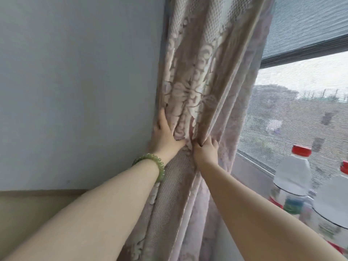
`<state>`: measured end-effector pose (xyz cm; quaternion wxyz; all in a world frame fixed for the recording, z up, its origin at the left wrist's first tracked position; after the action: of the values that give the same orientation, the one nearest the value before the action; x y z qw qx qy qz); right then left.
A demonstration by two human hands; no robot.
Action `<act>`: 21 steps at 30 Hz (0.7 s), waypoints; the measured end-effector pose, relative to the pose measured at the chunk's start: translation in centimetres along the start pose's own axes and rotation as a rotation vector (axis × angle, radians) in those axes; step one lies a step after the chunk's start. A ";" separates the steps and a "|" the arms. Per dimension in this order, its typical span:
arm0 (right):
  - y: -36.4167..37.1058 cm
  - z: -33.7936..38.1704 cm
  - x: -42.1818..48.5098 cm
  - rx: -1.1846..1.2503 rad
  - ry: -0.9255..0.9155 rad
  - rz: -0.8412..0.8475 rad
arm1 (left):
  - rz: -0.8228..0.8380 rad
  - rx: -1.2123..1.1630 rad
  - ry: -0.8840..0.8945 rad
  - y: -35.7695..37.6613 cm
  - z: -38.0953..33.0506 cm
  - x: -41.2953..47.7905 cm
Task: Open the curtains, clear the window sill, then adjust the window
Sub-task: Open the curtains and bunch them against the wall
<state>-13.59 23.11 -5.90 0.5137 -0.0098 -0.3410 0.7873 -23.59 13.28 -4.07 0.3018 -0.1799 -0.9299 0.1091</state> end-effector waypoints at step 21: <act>12.4 4.2 24.9 0.322 -0.192 0.208 | -0.032 -0.203 0.012 10.4 4.8 23.3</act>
<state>-36.78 38.20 -1.13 0.3896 0.1125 -0.2553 0.8777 -41.23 31.65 1.09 0.2891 -0.1954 -0.9371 0.0083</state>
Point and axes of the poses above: each hand's wrist, its own x-axis towards the middle knuckle, its own y-axis out of the palm, z = x × y, the point moved 6 cm from there along x, towards the middle knuckle, and after that the axes turned 7 degrees about -x, right-handed, at the moved point
